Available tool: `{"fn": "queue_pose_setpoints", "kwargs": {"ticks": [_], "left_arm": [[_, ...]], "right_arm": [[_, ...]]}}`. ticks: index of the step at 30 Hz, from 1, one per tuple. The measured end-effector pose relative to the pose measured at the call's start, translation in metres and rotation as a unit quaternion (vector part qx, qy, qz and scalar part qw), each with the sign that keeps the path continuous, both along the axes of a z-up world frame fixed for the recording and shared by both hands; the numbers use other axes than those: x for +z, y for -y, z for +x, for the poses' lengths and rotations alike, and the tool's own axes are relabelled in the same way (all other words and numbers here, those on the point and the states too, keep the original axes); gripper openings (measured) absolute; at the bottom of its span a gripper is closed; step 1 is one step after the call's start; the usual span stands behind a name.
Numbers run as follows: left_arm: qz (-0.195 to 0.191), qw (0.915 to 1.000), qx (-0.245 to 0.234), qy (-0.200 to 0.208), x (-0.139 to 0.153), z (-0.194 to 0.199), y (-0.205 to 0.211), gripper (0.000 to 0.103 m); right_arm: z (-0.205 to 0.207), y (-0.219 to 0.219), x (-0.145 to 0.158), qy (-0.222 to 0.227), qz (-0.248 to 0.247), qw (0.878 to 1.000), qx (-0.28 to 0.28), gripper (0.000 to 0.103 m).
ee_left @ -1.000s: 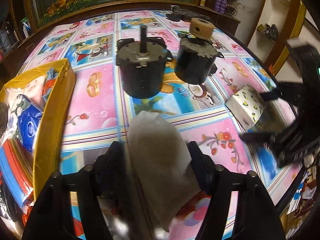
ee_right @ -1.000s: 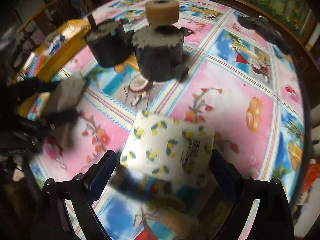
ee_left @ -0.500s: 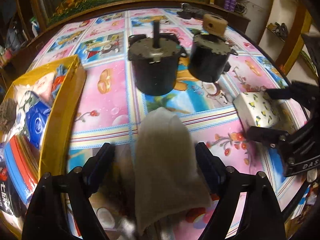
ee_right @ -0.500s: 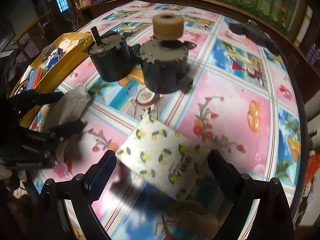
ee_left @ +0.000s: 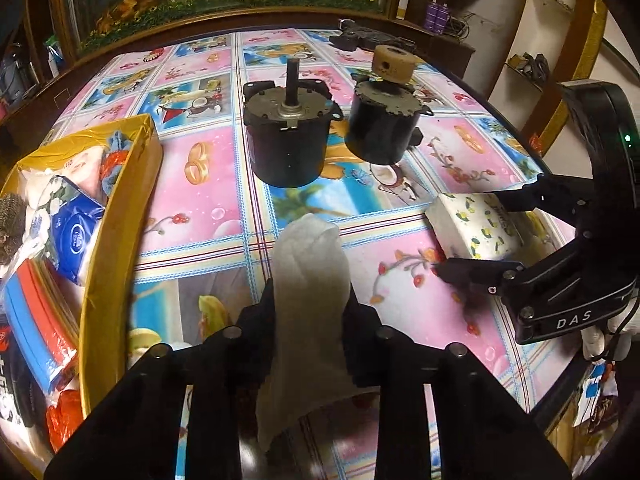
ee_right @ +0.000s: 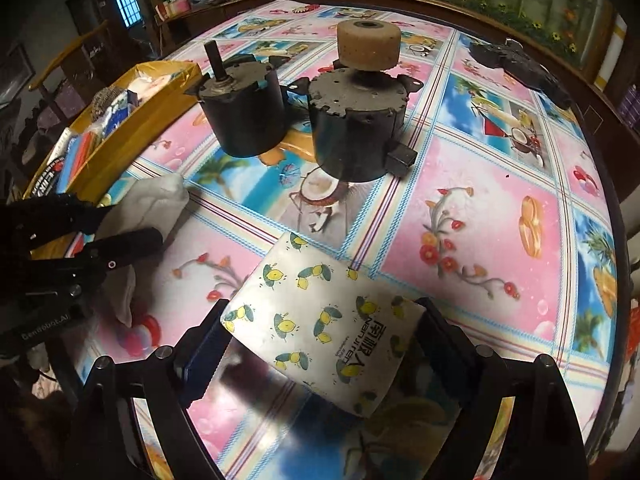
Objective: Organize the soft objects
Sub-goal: 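Lift the white cloth and lemon-print tissue pack off the table, then carry the cloth and tissue pack into the tray and open both grippers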
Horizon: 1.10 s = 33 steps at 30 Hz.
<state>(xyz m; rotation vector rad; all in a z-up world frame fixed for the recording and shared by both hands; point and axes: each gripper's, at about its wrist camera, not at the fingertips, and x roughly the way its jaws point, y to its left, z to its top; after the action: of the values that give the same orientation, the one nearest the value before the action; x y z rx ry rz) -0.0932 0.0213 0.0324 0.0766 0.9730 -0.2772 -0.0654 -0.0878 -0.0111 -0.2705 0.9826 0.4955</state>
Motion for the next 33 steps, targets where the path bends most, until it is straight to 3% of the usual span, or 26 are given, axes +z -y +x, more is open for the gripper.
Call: {"fn": "queue_pose_setpoints", "kwargs": {"ticks": [9, 20, 27, 33], "left_arm": [[-0.006, 0.9986, 0.006, 0.052, 0.034, -0.026, -0.014, 0.024], [-0.044, 0.9956, 0.036, 0.075, 0.051, -0.050, -0.050, 0.024], [-0.064, 0.9915, 0.076, 0.084, 0.057, -0.063, -0.090, 0.024], [-0.079, 0.9830, 0.144, 0.081, 0.052, -0.070, -0.150, 0.024]], "right_arm": [[-0.032, 0.003, 0.023, 0.022, 0.013, 1.000, -0.015, 0.089], [-0.074, -0.009, 0.061, 0.054, 0.011, 0.998, -0.014, 0.089], [-0.091, -0.042, 0.077, 0.063, 0.011, 0.998, 0.017, 0.089], [-0.090, -0.092, 0.085, 0.058, 0.033, 0.996, 0.064, 0.089]]}}
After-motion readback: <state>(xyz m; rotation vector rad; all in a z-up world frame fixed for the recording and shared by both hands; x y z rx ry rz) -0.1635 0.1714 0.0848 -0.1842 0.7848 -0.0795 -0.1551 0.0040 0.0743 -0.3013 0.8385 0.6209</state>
